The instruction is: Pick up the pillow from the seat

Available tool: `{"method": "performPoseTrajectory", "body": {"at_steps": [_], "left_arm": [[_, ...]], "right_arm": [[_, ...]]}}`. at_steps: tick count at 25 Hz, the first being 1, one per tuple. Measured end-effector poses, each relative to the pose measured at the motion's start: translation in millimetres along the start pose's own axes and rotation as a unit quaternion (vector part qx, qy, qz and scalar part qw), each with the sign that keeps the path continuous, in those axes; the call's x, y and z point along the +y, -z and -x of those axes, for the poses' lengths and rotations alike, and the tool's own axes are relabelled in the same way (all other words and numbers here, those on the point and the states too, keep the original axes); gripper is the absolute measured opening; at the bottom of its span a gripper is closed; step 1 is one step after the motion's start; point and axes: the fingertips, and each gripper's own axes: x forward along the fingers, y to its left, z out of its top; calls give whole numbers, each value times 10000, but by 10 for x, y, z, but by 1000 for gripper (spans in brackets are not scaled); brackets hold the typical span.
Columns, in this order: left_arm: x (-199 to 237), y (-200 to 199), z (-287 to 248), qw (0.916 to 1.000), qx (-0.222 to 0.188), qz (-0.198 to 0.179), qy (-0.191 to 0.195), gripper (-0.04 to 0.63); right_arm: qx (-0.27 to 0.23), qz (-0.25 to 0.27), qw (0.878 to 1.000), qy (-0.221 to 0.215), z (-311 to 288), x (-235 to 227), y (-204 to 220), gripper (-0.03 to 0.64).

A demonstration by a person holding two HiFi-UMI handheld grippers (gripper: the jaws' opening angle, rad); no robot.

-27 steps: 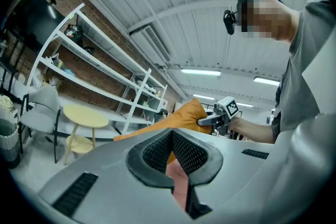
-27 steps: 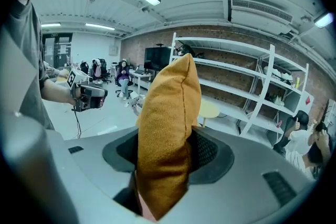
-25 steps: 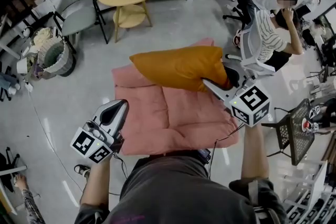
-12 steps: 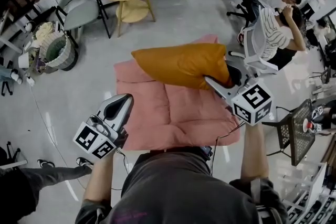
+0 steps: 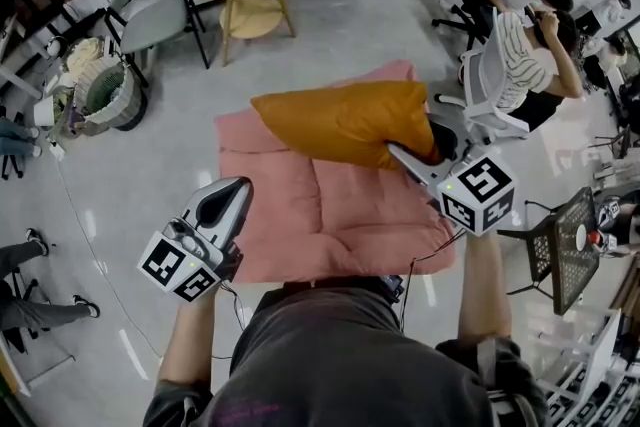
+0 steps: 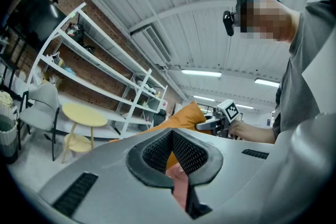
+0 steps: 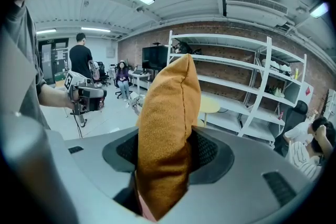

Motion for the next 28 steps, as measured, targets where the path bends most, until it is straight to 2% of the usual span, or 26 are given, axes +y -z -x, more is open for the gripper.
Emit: {"method": "performPoseTrajectory", "body": {"at_steps": [28], "left_arm": [[-172,107,27,10000,11,41,36,11]], "right_arm": [[223,-48,9997,-95,60,64,185,239]]}}
